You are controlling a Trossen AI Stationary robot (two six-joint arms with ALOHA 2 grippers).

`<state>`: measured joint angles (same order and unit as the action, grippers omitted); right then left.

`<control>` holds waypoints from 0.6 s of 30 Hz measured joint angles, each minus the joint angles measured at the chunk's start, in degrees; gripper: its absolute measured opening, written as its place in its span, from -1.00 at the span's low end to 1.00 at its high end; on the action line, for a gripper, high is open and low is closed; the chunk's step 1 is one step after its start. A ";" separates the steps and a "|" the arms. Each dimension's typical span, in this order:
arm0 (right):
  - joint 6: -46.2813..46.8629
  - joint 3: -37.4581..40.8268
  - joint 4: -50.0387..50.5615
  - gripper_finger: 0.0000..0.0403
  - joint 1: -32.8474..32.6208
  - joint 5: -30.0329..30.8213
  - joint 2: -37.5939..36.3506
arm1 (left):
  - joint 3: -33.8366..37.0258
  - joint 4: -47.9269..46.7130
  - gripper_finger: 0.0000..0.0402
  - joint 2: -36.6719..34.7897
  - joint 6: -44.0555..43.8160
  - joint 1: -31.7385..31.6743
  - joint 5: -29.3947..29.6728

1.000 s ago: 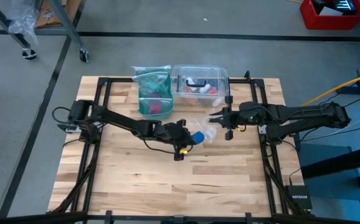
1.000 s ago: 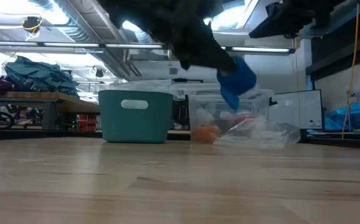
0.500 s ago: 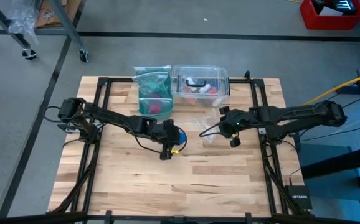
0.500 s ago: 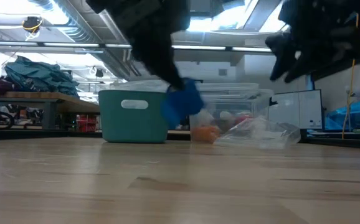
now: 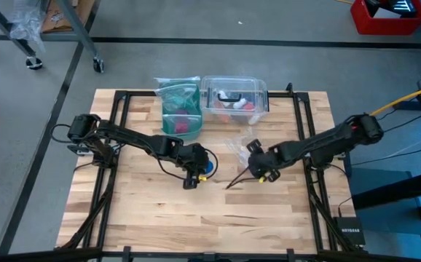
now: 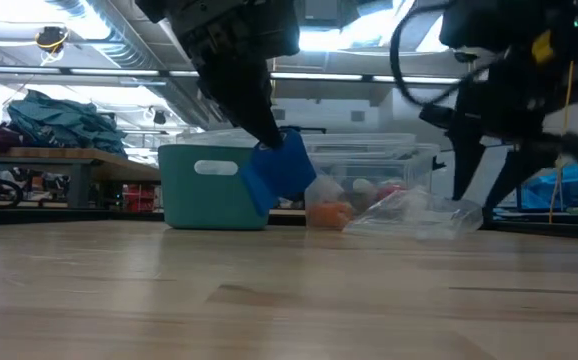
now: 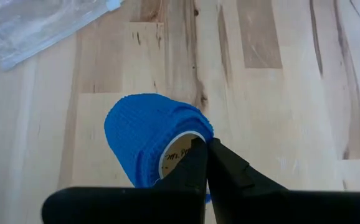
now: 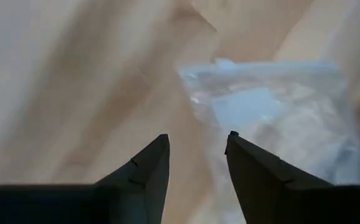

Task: Roll bandage
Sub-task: Put the blue bandage into the transparent zip bag

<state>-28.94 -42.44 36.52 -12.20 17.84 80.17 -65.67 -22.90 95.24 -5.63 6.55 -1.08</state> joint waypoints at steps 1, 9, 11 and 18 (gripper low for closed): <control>-0.31 0.00 -0.33 -0.20 -0.54 2.91 1.17 | 0.00 -0.04 -1.00 0.00 0.00 0.00 0.00; -2.88 0.00 -3.95 -0.20 -2.57 13.08 8.36 | 0.00 0.93 -1.00 0.00 0.00 0.00 0.00; -2.83 0.00 -3.68 -0.20 -2.57 11.32 9.63 | 0.00 1.60 -1.00 0.00 0.00 0.00 0.00; -2.61 0.00 -5.95 -0.20 -2.54 15.59 13.17 | 0.00 1.54 -1.00 0.02 0.00 0.00 0.00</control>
<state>-31.55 -42.44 30.57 -14.74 33.44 93.35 -65.67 -21.36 95.26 -5.63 6.55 -1.08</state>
